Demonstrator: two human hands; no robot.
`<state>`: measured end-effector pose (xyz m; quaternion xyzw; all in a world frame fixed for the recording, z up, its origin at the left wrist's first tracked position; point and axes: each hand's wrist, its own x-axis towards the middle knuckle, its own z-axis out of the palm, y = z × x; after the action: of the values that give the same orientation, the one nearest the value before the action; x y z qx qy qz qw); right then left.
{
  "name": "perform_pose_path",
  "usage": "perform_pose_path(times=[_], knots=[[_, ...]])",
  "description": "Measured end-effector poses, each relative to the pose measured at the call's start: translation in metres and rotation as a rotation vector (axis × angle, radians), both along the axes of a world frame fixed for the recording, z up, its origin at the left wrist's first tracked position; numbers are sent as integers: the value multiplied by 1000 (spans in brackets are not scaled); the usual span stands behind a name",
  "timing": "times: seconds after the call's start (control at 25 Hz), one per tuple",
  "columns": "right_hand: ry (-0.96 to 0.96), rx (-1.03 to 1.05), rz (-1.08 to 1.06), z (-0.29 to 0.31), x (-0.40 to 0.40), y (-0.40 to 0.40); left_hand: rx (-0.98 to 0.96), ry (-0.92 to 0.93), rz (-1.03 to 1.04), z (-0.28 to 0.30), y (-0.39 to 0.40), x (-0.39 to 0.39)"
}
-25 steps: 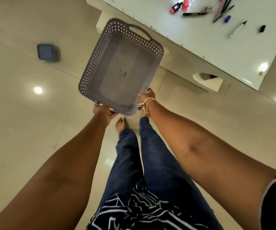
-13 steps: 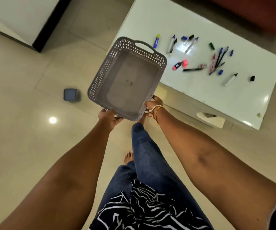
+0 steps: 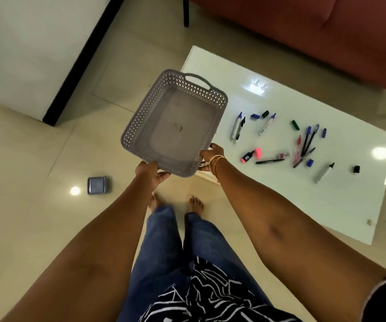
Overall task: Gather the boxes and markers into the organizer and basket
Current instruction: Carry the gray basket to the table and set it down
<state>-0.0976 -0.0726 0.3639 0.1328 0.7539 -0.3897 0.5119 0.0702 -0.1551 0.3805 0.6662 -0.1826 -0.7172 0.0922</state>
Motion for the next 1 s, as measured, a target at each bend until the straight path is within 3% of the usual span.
perform_pose_path(times=[0.28,0.56,0.68,0.88,1.0], knots=[[5,4,-232,-63,-87,-108,3,15,-165,-62,-140,-111],[8,-22,-588,-135,-142,-151,52,93,-437,-122,-218,-190],[75,48,-504,-141,-157,-152,72,84,-561,-126,-228,-205],[75,197,-367,-115,-146,-156,110,-64,-821,-87,-249,-195],[191,340,-122,-79,-120,-164,15,-142,-866,-53,-262,-179]])
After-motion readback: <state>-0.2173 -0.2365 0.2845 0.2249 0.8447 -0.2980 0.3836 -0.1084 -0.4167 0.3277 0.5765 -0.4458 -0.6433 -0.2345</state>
